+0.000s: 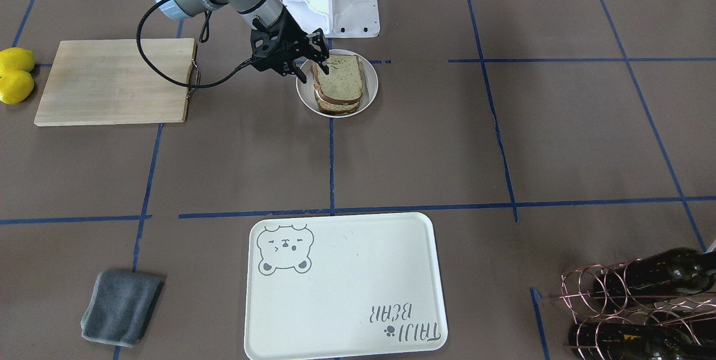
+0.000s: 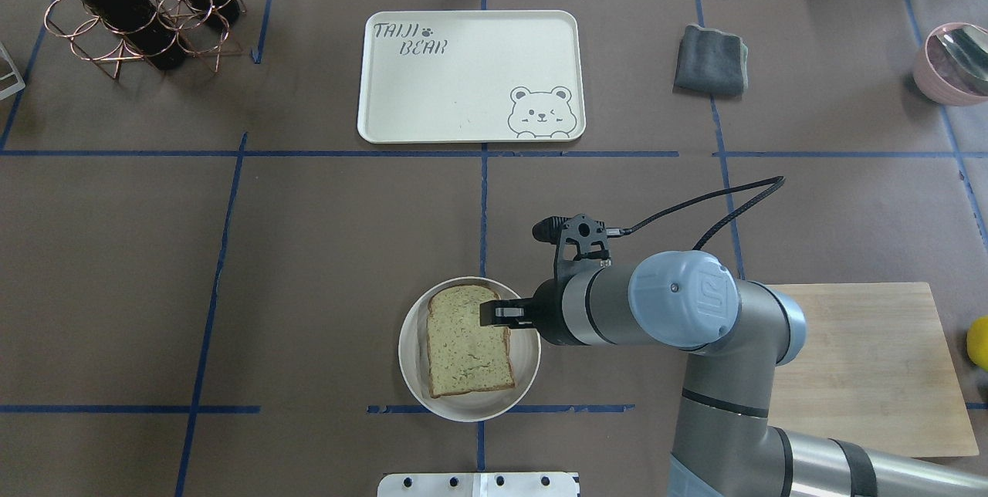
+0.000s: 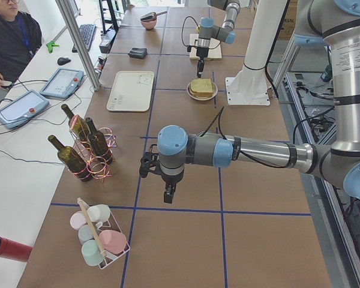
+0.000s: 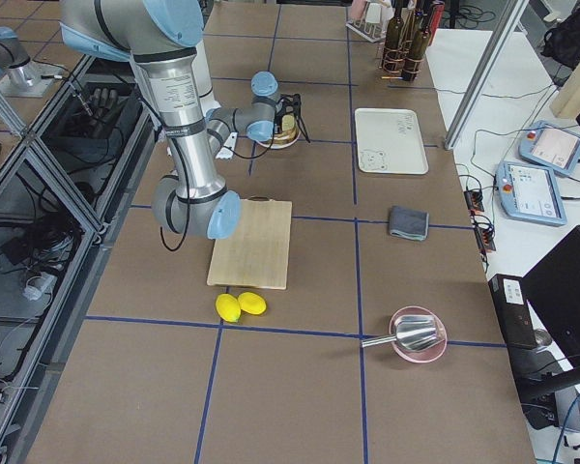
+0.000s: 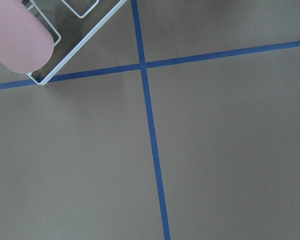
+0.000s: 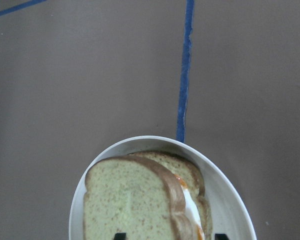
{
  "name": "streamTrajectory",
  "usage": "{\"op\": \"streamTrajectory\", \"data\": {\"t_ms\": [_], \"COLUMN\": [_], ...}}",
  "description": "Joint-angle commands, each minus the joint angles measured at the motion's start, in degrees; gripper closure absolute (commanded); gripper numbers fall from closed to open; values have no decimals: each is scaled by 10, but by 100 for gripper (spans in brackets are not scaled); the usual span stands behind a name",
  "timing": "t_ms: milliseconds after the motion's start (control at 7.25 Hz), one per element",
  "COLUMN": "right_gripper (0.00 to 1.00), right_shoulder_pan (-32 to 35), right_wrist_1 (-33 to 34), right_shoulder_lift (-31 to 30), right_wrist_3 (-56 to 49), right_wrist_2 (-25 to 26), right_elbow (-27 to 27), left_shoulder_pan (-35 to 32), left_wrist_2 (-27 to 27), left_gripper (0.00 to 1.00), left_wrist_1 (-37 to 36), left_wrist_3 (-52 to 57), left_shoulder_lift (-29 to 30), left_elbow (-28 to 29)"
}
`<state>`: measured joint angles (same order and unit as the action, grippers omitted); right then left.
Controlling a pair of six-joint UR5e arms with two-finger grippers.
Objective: Make sandwich and place on tray
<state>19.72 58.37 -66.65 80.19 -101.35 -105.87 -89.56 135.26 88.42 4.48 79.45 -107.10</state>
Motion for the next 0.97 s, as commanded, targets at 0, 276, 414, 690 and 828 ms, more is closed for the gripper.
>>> {"op": "streamTrajectory", "data": {"t_ms": [0,276,414,690,828], "right_gripper": [0,0,0,0,0], "right_shoulder_pan": [69,150,202,305,364], "right_wrist_1": [29,136,183,241,242], "right_shoulder_lift": [-29,-27,-29,-70,-112], "right_wrist_3": [-21,-154,-234,-420,-521], "right_wrist_2": [-49,-102,-138,-203,-245], "right_elbow": [-7,-7,-8,-11,-11], "left_shoulder_pan": [0,2,2,2,2], "left_wrist_2": [0,-2,-2,0,-1], "left_gripper": [0,0,0,0,0], "left_wrist_1": [2,3,2,3,7], "left_wrist_3": [0,-1,-3,-7,-7], "left_shoulder_lift": [1,10,28,65,89], "left_elbow": [-1,-4,-5,-3,1]}}
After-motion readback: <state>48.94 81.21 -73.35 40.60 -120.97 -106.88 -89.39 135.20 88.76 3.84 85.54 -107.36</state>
